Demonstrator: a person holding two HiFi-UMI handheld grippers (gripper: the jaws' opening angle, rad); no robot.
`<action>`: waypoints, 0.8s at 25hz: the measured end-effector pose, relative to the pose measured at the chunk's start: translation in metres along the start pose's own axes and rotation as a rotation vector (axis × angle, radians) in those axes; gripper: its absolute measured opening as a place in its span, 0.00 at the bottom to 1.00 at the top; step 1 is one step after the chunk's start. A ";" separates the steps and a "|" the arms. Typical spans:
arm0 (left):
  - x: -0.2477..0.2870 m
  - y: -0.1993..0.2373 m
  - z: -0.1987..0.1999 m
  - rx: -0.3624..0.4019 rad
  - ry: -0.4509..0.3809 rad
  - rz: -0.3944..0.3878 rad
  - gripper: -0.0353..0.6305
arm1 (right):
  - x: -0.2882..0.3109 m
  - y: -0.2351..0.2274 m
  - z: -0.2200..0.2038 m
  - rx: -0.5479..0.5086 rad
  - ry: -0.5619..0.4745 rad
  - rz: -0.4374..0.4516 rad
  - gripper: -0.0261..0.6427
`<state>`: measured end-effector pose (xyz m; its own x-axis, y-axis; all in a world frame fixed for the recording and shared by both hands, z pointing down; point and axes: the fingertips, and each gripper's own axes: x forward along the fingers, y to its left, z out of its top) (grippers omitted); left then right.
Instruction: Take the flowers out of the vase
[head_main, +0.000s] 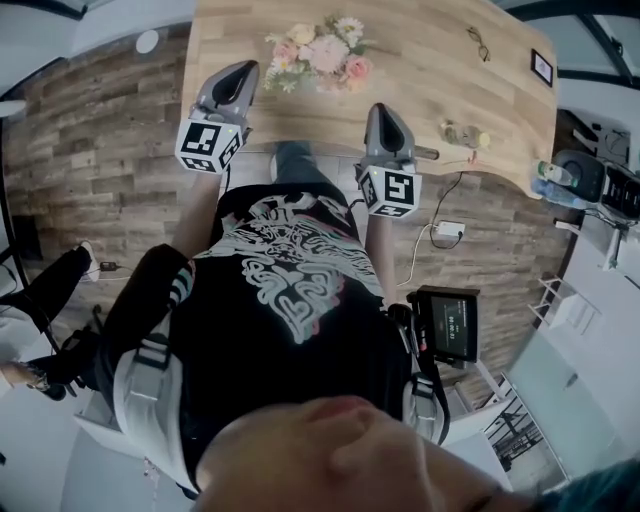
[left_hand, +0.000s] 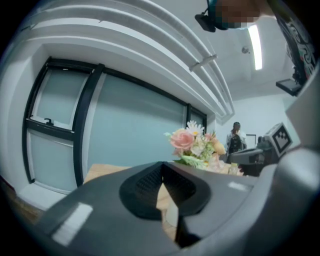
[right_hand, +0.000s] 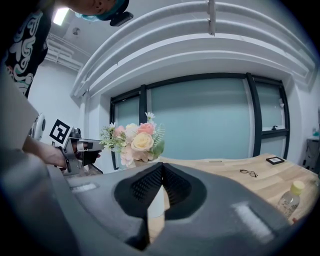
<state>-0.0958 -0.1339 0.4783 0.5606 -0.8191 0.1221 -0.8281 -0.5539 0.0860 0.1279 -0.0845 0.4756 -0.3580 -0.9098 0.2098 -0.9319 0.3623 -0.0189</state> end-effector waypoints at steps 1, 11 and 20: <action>0.001 0.002 -0.003 -0.008 0.007 -0.002 0.04 | 0.001 -0.002 -0.003 0.003 0.007 -0.003 0.04; 0.021 -0.001 -0.022 0.068 0.092 -0.127 0.14 | 0.022 -0.010 -0.029 0.002 0.102 0.029 0.12; 0.043 -0.039 -0.029 0.072 0.149 -0.424 0.49 | 0.051 0.001 -0.054 -0.029 0.194 0.122 0.33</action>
<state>-0.0392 -0.1437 0.5087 0.8400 -0.4900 0.2328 -0.5204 -0.8491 0.0905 0.1123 -0.1195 0.5387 -0.4471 -0.8040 0.3921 -0.8794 0.4752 -0.0283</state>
